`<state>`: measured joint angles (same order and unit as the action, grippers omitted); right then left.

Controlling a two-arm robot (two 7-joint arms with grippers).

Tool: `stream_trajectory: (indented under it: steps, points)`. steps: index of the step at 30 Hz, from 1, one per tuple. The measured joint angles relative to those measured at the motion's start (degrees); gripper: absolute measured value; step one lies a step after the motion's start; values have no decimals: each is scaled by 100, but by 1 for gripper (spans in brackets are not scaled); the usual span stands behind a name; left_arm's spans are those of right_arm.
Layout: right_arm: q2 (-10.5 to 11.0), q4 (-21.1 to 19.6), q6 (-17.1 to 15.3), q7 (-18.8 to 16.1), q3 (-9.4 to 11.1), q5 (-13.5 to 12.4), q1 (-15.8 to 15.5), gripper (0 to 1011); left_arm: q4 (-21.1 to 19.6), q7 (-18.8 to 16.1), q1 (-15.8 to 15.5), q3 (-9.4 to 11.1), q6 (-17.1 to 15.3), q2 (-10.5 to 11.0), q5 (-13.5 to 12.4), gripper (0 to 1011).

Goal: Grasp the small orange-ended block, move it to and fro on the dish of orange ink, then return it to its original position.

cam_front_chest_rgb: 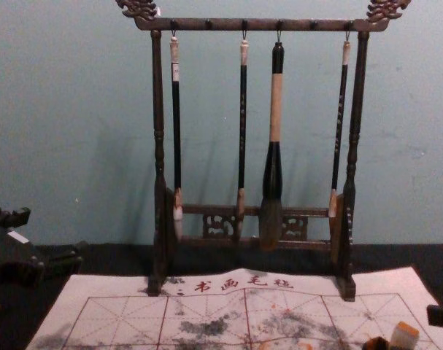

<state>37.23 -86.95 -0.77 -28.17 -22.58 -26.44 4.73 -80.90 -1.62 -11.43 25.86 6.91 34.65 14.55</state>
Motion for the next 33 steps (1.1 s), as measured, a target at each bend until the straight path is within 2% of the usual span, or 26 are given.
stream_trajectory:
  steps: [13, 27, 33]
  points:
    - [-127, 101, -104, -208, 59, 111, 64, 1000, 0, 0, 0, 0, 0, 0, 0, 1001]
    - [-124, 102, -86, -209, 63, 120, 58, 1000, 0, 0, 0, 0, 0, 0, 0, 1001]
    - [-121, 101, -86, -204, 61, 116, 58, 926, 0, 0, 0, 0, 0, 0, 0, 1001]
